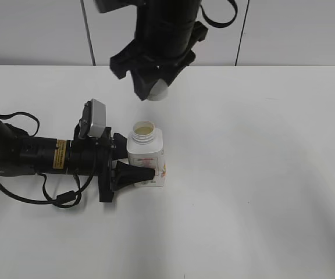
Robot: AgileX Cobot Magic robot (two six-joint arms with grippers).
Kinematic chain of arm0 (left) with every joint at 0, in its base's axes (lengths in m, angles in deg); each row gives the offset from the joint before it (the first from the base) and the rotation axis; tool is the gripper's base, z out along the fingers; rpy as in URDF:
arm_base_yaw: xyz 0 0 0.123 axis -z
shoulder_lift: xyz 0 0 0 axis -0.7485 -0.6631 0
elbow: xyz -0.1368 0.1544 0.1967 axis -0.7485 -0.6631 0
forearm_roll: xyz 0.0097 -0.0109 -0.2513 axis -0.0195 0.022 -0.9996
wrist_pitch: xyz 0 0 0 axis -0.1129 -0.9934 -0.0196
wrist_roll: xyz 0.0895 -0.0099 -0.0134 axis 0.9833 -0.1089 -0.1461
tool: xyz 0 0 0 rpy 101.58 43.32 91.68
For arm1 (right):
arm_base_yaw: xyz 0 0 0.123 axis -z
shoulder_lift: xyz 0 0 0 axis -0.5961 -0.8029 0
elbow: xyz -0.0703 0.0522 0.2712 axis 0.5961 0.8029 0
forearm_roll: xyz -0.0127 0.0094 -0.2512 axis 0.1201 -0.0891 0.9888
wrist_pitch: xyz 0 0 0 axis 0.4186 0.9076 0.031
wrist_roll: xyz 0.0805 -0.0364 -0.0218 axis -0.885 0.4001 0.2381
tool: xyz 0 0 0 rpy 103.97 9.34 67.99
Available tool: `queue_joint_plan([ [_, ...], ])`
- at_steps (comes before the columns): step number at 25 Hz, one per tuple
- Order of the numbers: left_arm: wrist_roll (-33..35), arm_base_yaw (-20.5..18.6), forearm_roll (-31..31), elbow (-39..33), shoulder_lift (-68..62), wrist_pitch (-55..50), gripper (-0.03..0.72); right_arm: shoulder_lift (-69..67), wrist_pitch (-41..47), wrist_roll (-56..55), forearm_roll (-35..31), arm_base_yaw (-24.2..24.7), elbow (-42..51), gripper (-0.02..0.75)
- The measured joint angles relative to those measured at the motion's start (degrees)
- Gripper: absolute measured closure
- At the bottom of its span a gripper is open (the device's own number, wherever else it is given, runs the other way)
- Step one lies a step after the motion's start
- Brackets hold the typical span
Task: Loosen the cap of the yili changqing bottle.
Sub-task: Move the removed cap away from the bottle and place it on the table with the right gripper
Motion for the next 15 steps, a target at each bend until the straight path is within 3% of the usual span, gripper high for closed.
queue_joint_plan([
  [9, 0.00, 0.00, 0.00, 0.00, 0.00, 0.00, 0.301, 0.18, 0.00, -4.17, -0.73, 11.39, 0.87, 0.349],
  [15, 0.00, 0.05, -1.41, 0.00, 0.00, 0.00, 0.302, 3.27, -0.05, -4.17, -1.15, 17.76, 10.74, 0.349],
])
